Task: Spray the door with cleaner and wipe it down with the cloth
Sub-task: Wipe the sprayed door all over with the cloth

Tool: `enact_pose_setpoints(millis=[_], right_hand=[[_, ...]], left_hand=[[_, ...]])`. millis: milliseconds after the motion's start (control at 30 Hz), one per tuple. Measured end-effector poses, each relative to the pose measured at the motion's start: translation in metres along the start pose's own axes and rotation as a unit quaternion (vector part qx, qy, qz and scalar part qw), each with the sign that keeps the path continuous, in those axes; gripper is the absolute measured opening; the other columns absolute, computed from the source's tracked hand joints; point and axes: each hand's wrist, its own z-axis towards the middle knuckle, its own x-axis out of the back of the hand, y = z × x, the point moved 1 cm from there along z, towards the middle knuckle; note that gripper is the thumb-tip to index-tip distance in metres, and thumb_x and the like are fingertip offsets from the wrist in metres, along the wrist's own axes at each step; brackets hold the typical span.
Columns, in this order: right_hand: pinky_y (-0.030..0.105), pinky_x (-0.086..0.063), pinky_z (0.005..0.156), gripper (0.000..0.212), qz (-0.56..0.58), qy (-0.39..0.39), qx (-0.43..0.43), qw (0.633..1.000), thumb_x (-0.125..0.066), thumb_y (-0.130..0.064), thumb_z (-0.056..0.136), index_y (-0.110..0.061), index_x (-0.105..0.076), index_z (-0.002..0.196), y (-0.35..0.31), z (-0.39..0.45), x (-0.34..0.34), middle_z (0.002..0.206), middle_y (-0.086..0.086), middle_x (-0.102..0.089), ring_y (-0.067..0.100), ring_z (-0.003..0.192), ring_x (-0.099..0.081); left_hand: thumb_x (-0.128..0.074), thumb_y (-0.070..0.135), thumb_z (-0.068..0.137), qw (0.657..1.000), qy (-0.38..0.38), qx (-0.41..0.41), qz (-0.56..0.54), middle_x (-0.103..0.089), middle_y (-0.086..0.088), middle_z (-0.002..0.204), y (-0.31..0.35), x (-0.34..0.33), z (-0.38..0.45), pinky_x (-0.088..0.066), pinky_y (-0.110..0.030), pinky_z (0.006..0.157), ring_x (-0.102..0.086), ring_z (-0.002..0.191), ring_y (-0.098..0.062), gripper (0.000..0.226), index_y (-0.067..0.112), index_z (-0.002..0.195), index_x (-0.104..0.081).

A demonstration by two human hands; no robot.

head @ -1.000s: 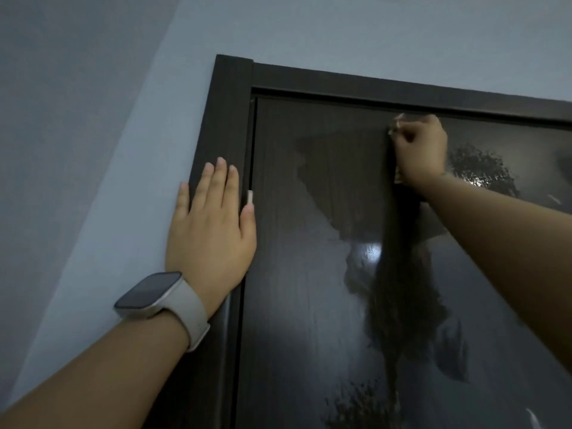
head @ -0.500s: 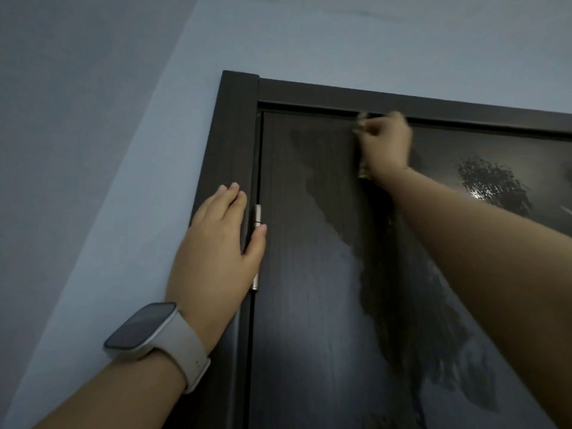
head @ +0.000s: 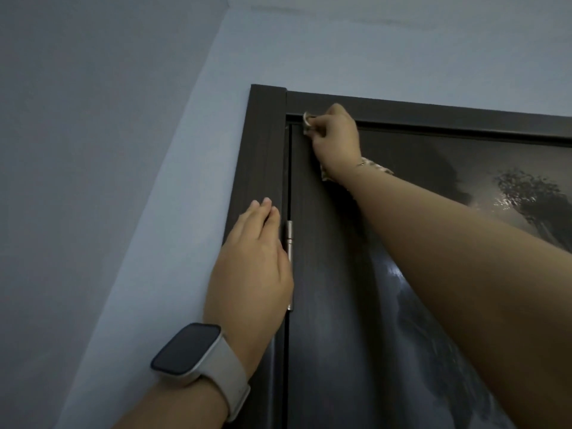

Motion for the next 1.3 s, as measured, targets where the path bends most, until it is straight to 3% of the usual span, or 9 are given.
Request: enact_pose_setpoints(millis=[267, 367, 533, 633, 800, 967, 1100, 1200, 1300], right_hand=[[0.032, -0.047, 0.082, 0.013, 0.062, -0.059, 0.095, 0.992, -0.069, -0.01, 0.089, -0.003, -0.075, 0.098, -0.013, -0.04, 0.022, 0.096, 0.012, -0.059, 0.018, 0.087, -0.055], [0.022, -0.047, 0.074, 0.01, 0.085, -0.083, 0.135, 0.984, -0.071, -0.01, 0.088, -0.006, -0.077, 0.095, -0.01, -0.088, 0.043, 0.09, 0.009, -0.061, 0.015, 0.083, -0.059], [0.007, -0.041, 0.073, 0.016, 0.085, -0.084, 0.108, 0.987, -0.072, -0.007, 0.086, -0.007, -0.076, 0.101, -0.005, -0.095, 0.047, 0.09, 0.0, -0.057, 0.01, 0.081, -0.056], [0.021, -0.048, 0.076, 0.016, 0.068, -0.054, 0.075, 0.993, -0.07, -0.009, 0.088, -0.005, -0.075, 0.103, -0.006, -0.066, 0.036, 0.091, 0.002, -0.055, 0.014, 0.083, -0.055], [0.036, -0.05, 0.081, 0.013, 0.074, -0.047, 0.064, 0.994, -0.07, -0.008, 0.088, -0.006, -0.076, 0.099, -0.017, -0.083, 0.042, 0.091, 0.005, -0.057, 0.017, 0.086, -0.057], [0.02, -0.046, 0.078, 0.02, 0.093, -0.111, 0.126, 0.981, -0.059, -0.017, 0.093, -0.012, -0.076, 0.103, -0.034, -0.19, 0.081, 0.091, 0.003, -0.058, 0.015, 0.087, -0.055], [0.03, -0.049, 0.081, 0.031, 0.125, -0.165, 0.155, 0.966, -0.046, -0.023, 0.102, -0.014, -0.072, 0.114, -0.042, -0.273, 0.114, 0.098, 0.003, -0.059, 0.021, 0.092, -0.059], [0.031, -0.049, 0.081, 0.031, 0.114, -0.18, 0.173, 0.962, -0.046, -0.02, 0.101, -0.01, -0.073, 0.111, -0.039, -0.288, 0.124, 0.099, 0.006, -0.061, 0.022, 0.093, -0.059], [0.018, -0.043, 0.084, 0.021, 0.091, -0.137, 0.156, 0.974, -0.055, -0.008, 0.092, -0.007, -0.076, 0.098, -0.018, -0.256, 0.121, 0.095, 0.0, -0.059, 0.016, 0.092, -0.057]], left_hand=[[-0.032, 0.013, 0.088, 1.0, -0.01, -0.024, 0.018, -0.052, -0.017, 0.141, -0.002, -0.001, -0.002, -0.039, -0.046, 0.11, -0.046, 0.134, -0.032, 0.052, -0.006, 0.131, -0.055], [-0.035, 0.009, 0.087, 0.999, -0.02, -0.023, 0.023, -0.052, -0.019, 0.14, -0.002, 0.0, -0.001, -0.04, -0.047, 0.109, -0.046, 0.133, -0.033, 0.05, -0.006, 0.131, -0.055], [-0.04, 0.01, 0.092, 0.999, -0.036, -0.021, 0.031, -0.049, -0.019, 0.143, 0.001, 0.001, -0.002, -0.039, -0.048, 0.11, -0.044, 0.135, -0.033, 0.047, -0.006, 0.134, -0.052], [-0.028, 0.023, 0.097, 0.999, -0.042, -0.012, 0.014, -0.046, -0.017, 0.146, 0.002, 0.004, -0.004, -0.034, -0.044, 0.114, -0.04, 0.138, -0.031, 0.053, -0.004, 0.137, -0.049], [-0.032, 0.018, 0.097, 0.999, -0.039, -0.018, 0.027, -0.044, -0.018, 0.147, 0.003, 0.003, -0.004, -0.031, -0.043, 0.116, -0.039, 0.139, -0.032, 0.049, -0.005, 0.138, -0.047], [-0.032, 0.016, 0.096, 0.998, -0.041, -0.027, 0.044, -0.035, -0.016, 0.153, 0.004, 0.004, -0.012, -0.03, -0.044, 0.117, -0.03, 0.144, -0.029, 0.053, -0.002, 0.146, -0.036], [-0.034, 0.016, 0.096, 0.996, -0.064, -0.016, 0.055, -0.034, -0.016, 0.154, 0.011, 0.01, -0.033, -0.025, -0.042, 0.119, -0.028, 0.145, -0.028, 0.053, -0.001, 0.147, -0.033], [-0.035, 0.015, 0.096, 0.994, -0.078, -0.006, 0.075, -0.033, -0.016, 0.155, 0.021, 0.016, -0.059, -0.02, -0.04, 0.119, -0.027, 0.145, -0.029, 0.052, -0.001, 0.146, -0.034], [-0.035, 0.016, 0.096, 0.99, -0.091, -0.001, 0.104, -0.029, -0.015, 0.157, 0.028, 0.018, -0.078, -0.018, -0.04, 0.12, -0.025, 0.146, -0.028, 0.053, 0.001, 0.147, -0.034]])
